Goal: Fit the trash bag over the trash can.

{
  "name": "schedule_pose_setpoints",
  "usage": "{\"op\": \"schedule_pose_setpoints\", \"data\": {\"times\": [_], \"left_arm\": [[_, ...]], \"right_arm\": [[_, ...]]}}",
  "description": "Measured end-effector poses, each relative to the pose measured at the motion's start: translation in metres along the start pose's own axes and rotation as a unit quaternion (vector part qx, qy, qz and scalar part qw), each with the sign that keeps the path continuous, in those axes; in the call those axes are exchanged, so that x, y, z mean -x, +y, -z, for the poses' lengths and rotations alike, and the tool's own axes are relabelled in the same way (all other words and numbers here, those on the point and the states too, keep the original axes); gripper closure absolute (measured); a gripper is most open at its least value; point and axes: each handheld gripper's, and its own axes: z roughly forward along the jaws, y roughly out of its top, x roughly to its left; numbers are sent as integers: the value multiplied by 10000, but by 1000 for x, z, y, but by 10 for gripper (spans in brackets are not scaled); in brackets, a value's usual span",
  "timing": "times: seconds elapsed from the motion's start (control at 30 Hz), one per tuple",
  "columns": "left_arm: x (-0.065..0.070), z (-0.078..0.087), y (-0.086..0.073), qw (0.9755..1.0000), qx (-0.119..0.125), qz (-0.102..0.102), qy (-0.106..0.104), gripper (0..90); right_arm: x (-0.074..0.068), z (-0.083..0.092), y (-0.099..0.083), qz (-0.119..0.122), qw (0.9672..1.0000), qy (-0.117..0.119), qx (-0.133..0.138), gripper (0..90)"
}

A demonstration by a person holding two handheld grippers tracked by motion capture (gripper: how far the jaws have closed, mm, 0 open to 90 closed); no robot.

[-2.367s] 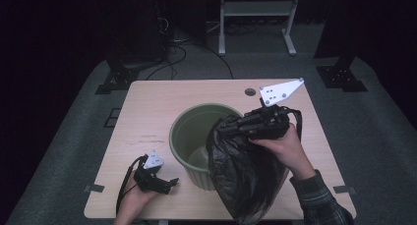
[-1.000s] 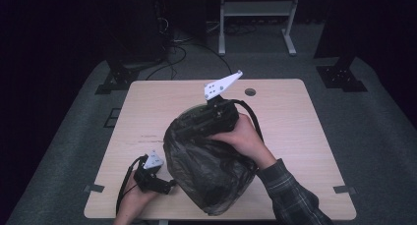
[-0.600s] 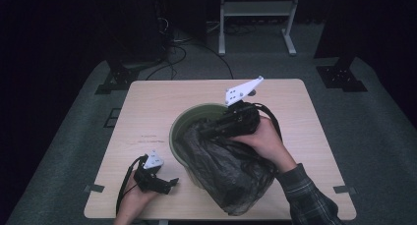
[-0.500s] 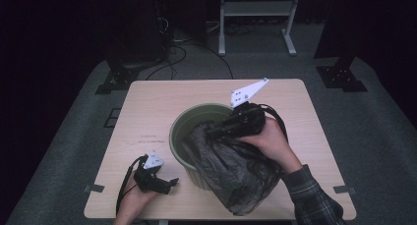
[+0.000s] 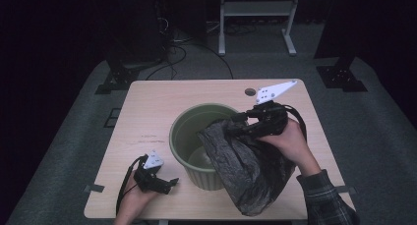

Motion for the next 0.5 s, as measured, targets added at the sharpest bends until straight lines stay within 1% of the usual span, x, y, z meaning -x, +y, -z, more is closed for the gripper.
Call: {"op": "schedule_pose_setpoints", "data": {"times": [0.07,0.1,0.13,0.17,0.2,0.23,0.27,0.4,0.43,0.5], "left_arm": [[0,0,0,10000,1,1,-1,0],[0,0,0,10000,-2,-2,0,0],[0,0,0,10000,0,0,0,0],[0,0,0,10000,-2,-3,0,0],[0,0,0,10000,0,0,0,0],[0,0,0,10000,-2,-3,0,0],[0,0,0,10000,0,0,0,0],[0,0,0,10000,-1,-2,0,0],[0,0,0,10000,0,1,0,0],[0,0,0,10000,0,1,0,0]], "right_arm": [[0,4,-4,-19,10000,12,-7,541],[0,5,-6,-11,10000,23,-39,546],[0,6,-9,-2,10000,-13,-51,597],[0,7,-11,1,10000,19,-69,640],[0,8,-13,17,10000,18,-91,657],[0,8,-15,32,9999,2,-126,740],[0,9,-18,31,9999,35,-155,776],[1,10,-23,38,9997,45,-222,777],[1,10,-24,52,9997,63,-211,820],[1,11,-23,84,9998,71,-155,860]]}}
